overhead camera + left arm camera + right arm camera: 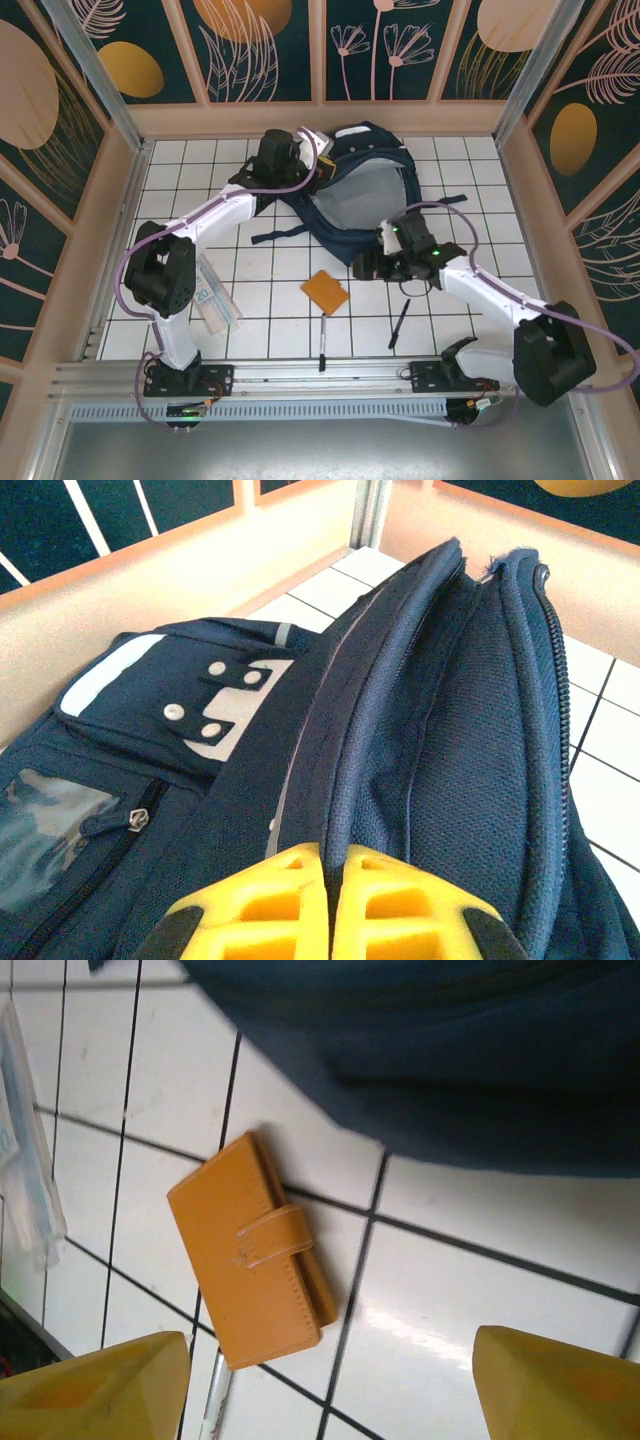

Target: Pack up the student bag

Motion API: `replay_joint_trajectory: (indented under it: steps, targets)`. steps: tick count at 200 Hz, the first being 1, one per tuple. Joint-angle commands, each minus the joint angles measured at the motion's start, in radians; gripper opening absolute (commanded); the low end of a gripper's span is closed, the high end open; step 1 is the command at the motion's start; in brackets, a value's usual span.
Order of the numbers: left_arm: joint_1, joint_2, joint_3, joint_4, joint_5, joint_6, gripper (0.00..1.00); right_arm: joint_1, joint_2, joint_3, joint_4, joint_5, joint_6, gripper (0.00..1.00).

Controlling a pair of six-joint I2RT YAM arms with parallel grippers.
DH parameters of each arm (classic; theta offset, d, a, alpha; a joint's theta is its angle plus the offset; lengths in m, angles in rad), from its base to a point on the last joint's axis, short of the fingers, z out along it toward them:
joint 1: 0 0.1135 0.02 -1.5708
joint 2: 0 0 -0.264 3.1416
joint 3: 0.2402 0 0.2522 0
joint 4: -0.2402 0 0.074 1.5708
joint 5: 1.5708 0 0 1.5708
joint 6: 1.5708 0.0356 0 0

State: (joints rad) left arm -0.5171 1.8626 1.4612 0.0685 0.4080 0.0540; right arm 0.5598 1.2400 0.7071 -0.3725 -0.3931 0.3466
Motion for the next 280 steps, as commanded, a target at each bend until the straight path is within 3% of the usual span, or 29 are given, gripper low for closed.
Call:
replay_joint_trajectory:
  steps: [1,22,47,82,120,206,241,271,280]
  targets:
    - [0.015,0.003,-0.015,0.098,0.005,-0.044,0.0,0.122,0.072,0.049,0.031,0.074,-0.034,0.8]
    - [0.019,-0.008,-0.066,0.13,0.015,-0.054,0.0,0.21,0.177,0.076,0.055,0.106,-0.023,0.99]
    - [0.021,-0.016,-0.113,0.139,0.016,-0.063,0.0,0.331,0.285,0.14,0.057,0.224,-0.01,0.99]
    - [0.026,-0.026,-0.15,0.165,0.04,-0.083,0.0,0.417,0.389,0.207,0.005,0.452,0.014,0.99]
    - [0.028,-0.023,-0.151,0.151,0.058,-0.083,0.0,0.461,0.431,0.214,-0.037,0.536,0.001,0.99]
    - [0.037,-0.013,-0.167,0.174,0.101,-0.103,0.0,0.46,0.491,0.278,-0.034,0.501,-0.053,0.99]
    - [0.046,-0.004,-0.18,0.208,0.124,-0.146,0.0,0.412,0.532,0.296,-0.01,0.388,-0.128,0.99]
    - [0.055,0.004,-0.173,0.211,0.141,-0.192,0.0,0.398,0.576,0.33,-0.043,0.379,-0.156,0.9]
    - [0.057,0.003,-0.171,0.211,0.143,-0.194,0.0,0.395,0.572,0.333,-0.047,0.393,-0.14,0.83]
